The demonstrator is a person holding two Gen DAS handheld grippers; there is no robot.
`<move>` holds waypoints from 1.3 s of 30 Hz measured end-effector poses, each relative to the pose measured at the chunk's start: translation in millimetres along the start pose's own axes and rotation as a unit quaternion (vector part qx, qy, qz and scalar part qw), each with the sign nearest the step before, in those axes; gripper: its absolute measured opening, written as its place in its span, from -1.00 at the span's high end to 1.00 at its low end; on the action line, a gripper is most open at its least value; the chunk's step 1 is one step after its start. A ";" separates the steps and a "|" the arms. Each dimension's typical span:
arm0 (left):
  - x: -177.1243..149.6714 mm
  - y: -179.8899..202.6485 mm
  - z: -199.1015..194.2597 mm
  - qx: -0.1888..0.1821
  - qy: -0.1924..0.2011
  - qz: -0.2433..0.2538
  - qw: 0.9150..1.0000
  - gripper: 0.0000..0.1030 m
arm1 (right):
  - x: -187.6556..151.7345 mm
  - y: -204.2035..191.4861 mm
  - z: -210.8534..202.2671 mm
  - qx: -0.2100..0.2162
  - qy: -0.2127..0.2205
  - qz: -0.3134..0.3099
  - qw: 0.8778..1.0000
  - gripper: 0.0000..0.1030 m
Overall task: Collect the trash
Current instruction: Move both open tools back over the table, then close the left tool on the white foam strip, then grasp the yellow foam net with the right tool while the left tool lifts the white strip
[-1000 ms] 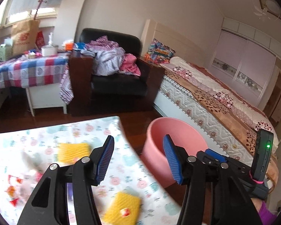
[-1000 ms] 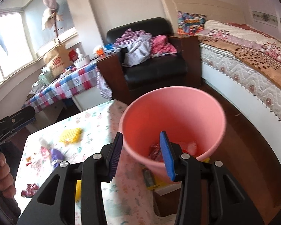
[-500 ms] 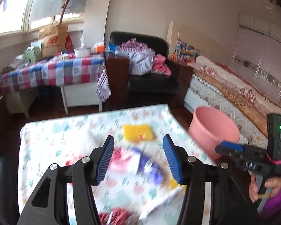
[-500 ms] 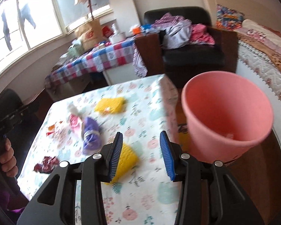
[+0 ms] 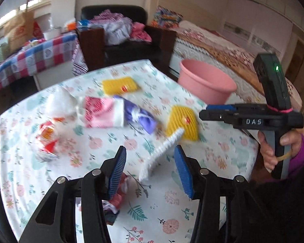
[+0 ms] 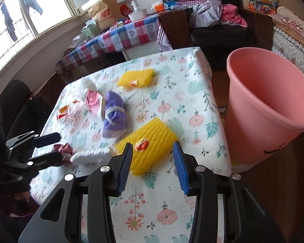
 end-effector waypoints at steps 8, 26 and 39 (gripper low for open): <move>-11.7 -1.7 28.8 -0.005 -0.040 0.017 0.999 0.35 | -8.8 -1.5 3.2 -0.004 -0.017 0.007 1.000 0.19; -23.3 -36.9 -3.1 0.004 0.008 -0.069 0.998 0.78 | -8.5 -10.9 32.1 0.012 -0.066 0.023 0.997 0.19; -26.6 -34.8 -2.5 -0.005 0.012 -0.079 0.997 0.78 | -2.9 -11.2 37.4 -0.037 -0.037 -0.004 0.999 0.79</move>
Point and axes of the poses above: each gripper's, at about its wrist camera, not at the fingertips, and z roughly the way its jaws point, y to its right, x to its top, the point moved 2 cm from there along z, roughly the way its jaws point, and after that the axes turned 1 degree about -y, right-handed, at the moved point
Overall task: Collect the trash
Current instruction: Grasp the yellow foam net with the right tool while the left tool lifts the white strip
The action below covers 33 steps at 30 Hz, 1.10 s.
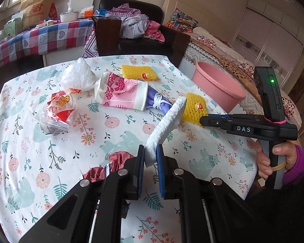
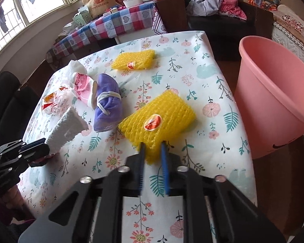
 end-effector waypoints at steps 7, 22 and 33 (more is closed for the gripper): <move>4.3 -0.6 -4.9 0.006 0.011 -0.012 1.000 0.78 | 0.9 -2.2 -14.1 0.002 0.022 -0.015 1.000 0.81; 37.9 17.0 -8.2 0.019 0.056 -0.028 0.998 0.78 | 5.9 -16.2 -45.6 0.009 0.080 -0.059 0.995 0.81; 70.3 42.1 3.6 0.014 0.085 -0.034 0.996 0.78 | 13.0 0.8 -70.0 -0.004 0.127 -0.047 0.991 0.81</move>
Point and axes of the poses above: each gripper's, at about its wrist camera, not at the fingertips, and z roughly the way its jaws point, y to its right, x to its top, the point moved 2 cm from there along z, roughly the way its jaws point, and after that the axes turned 1 degree about -y, right-handed, at the moved point
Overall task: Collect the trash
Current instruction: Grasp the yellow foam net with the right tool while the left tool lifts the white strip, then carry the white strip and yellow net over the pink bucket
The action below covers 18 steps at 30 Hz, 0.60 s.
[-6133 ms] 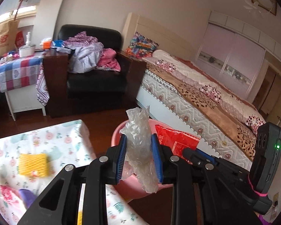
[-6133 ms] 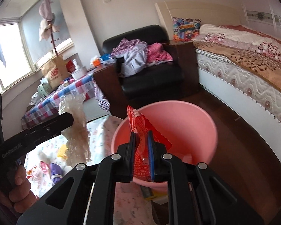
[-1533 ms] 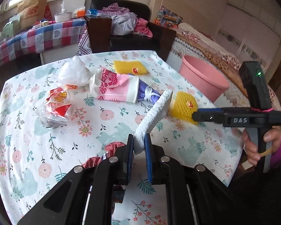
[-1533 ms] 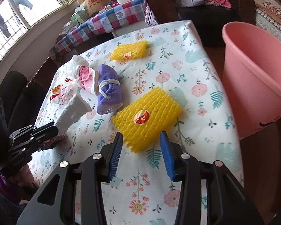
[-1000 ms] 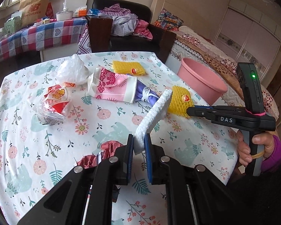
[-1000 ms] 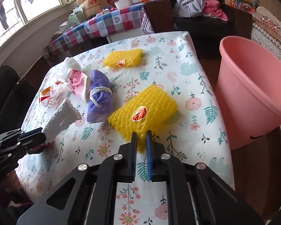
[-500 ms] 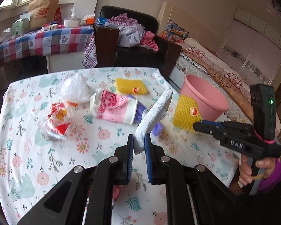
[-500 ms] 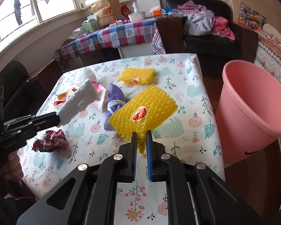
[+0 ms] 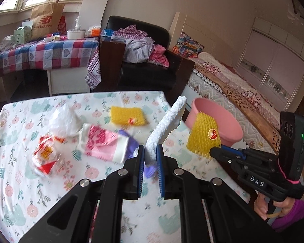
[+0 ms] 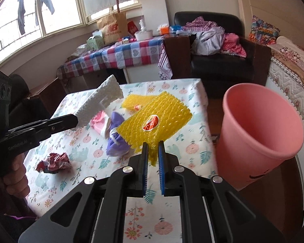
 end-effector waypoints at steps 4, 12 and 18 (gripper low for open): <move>11.0 14.9 9.5 -0.005 0.008 0.009 1.000 0.78 | 6.7 14.4 -11.6 -0.015 0.024 0.013 1.000 0.81; 34.1 52.0 29.2 -0.023 0.018 0.036 0.999 0.78 | 13.9 51.8 -28.6 -0.050 0.050 0.039 0.997 0.81; 46.9 84.1 48.4 -0.041 0.021 0.051 0.998 0.78 | 15.8 81.0 -37.5 -0.074 0.063 0.062 0.993 0.81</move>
Point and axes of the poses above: each gripper's, at about its wrist camera, not at the fingertips, and z roughly the way its jaws point, y to its right, x to its top, the point moved 2 cm from there along z, roughly the way its jaws point, and after that the axes turned 1 degree about -y, right-handed, at the moved point
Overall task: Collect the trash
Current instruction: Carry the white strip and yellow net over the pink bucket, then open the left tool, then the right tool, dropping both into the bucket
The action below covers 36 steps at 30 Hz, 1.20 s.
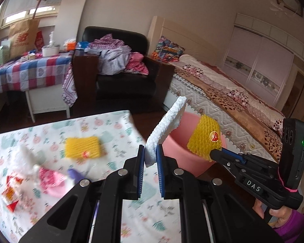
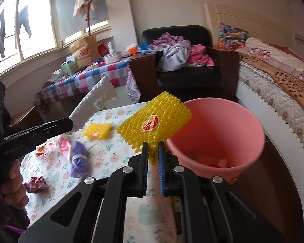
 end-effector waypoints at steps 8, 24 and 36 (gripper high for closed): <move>12.4 38.1 34.1 -0.023 -0.008 0.018 1.000 0.78 | 2.8 36.3 0.8 -0.024 0.010 0.028 0.999 0.81; 18.5 76.2 106.5 -0.021 -0.044 0.044 0.998 0.78 | 0.1 81.6 24.1 -0.066 -0.001 0.058 0.996 0.81; 14.3 90.7 144.5 -0.009 -0.075 0.063 0.995 0.78 | -10.6 106.6 41.6 -0.087 -0.019 0.076 0.993 0.81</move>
Point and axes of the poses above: each gripper's, at about its wrist camera, not at the fingertips, and z roughly the way its jaws point, y to its right, x to its top, the point moved 2 cm from there along z, roughly the way its jaws point, and after that the axes turned 1 degree about -y, right-handed, at the moved point
